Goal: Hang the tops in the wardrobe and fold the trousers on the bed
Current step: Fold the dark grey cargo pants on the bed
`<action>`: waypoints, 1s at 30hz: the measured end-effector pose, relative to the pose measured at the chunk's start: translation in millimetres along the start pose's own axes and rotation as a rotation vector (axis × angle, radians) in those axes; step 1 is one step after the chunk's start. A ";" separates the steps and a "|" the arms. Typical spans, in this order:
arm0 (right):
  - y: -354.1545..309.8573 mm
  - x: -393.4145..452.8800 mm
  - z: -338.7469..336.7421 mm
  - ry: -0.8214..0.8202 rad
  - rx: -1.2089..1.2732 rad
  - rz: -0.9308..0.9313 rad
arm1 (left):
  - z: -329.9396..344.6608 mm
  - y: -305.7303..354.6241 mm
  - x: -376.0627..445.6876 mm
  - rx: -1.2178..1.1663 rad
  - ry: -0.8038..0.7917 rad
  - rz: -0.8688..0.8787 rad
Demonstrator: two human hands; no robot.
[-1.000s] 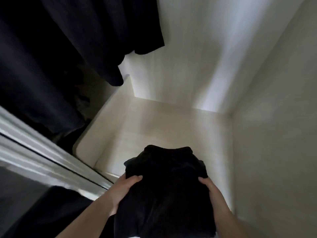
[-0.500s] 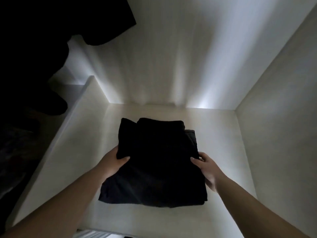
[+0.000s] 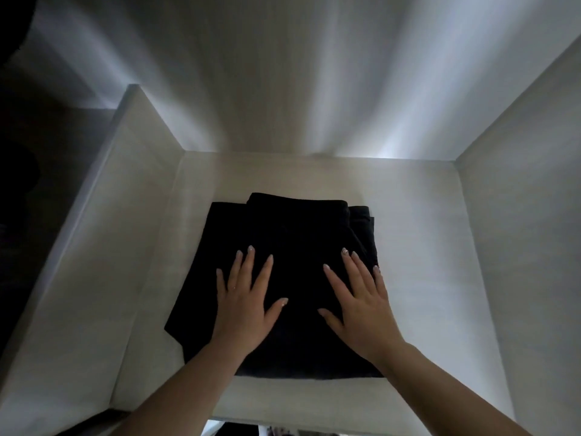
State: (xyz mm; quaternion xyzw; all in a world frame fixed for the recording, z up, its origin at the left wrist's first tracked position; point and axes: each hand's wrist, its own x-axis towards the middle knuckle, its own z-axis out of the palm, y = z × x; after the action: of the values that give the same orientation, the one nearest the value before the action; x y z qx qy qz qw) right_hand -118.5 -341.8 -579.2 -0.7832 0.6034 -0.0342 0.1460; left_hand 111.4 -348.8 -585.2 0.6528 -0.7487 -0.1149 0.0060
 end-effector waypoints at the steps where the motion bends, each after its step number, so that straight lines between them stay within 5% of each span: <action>1: -1.1 2.0 5.3 -0.027 -0.022 0.008 | 6.8 -0.3 -0.1 0.021 -0.049 -0.022; 30: -76.7 168.4 23.1 0.053 -0.083 0.072 | -16.7 -134.9 122.8 0.045 0.000 -0.041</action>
State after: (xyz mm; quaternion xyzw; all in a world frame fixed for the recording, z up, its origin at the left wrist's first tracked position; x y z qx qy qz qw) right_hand 4.0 -480.7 -601.2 -0.7653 0.6356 -0.0247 0.0984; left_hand 227.6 -488.1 -610.5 0.6680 -0.7376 -0.0979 -0.0110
